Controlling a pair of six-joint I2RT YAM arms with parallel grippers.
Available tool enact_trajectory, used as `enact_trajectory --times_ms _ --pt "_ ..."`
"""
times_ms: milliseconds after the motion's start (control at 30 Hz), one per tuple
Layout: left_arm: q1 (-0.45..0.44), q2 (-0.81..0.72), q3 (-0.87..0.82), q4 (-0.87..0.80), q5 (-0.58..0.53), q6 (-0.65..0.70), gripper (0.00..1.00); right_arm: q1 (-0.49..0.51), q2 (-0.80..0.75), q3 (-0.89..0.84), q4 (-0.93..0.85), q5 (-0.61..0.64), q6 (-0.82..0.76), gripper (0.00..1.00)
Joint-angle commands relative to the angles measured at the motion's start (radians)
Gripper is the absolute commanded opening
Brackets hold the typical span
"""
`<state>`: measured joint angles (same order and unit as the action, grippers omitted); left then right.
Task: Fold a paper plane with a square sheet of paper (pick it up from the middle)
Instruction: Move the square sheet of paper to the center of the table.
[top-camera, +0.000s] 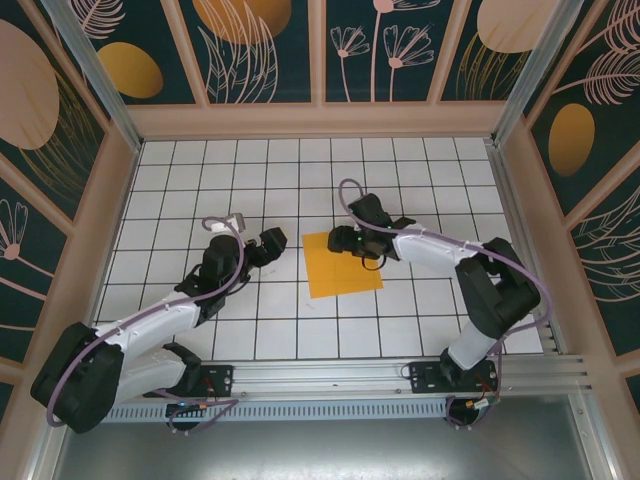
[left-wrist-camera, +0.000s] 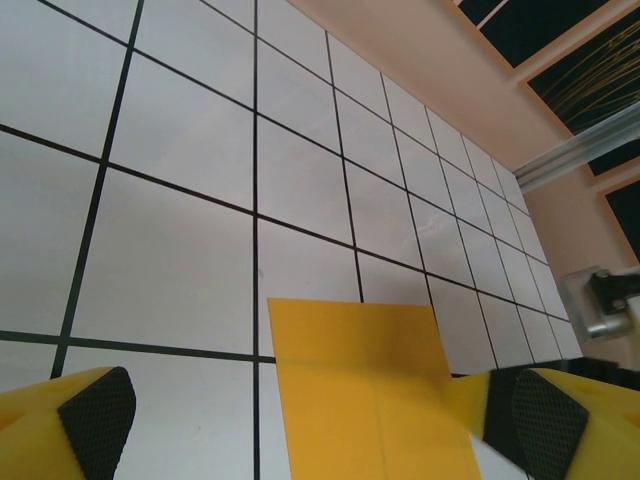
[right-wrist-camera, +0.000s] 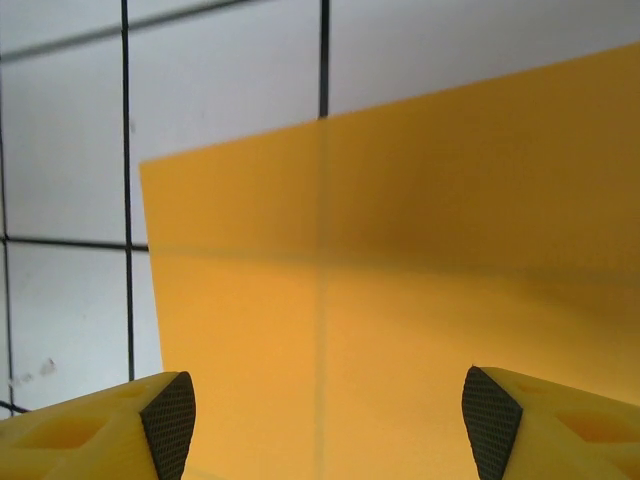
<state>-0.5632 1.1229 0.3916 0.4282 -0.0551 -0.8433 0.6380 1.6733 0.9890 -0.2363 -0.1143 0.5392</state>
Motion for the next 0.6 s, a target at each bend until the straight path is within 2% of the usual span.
enact_trajectory --times_ms 0,133,233,400,567 --pt "-0.003 -0.026 -0.028 0.018 -0.015 0.007 0.99 0.003 0.071 0.061 -0.055 -0.037 -0.125 0.74" --pt "-0.004 -0.021 -0.03 0.032 0.006 0.006 0.99 0.001 0.137 0.08 -0.061 0.023 -0.052 0.74" --pt "-0.004 -0.023 -0.032 0.032 0.007 0.001 0.99 -0.009 0.168 0.063 -0.079 0.059 0.122 0.74" --pt "-0.004 -0.023 -0.033 0.025 0.006 -0.004 0.99 0.011 0.115 -0.048 0.004 0.038 0.377 0.72" --pt "-0.004 -0.02 -0.033 0.026 0.003 -0.002 0.99 0.036 0.063 -0.063 0.05 0.031 0.495 0.73"
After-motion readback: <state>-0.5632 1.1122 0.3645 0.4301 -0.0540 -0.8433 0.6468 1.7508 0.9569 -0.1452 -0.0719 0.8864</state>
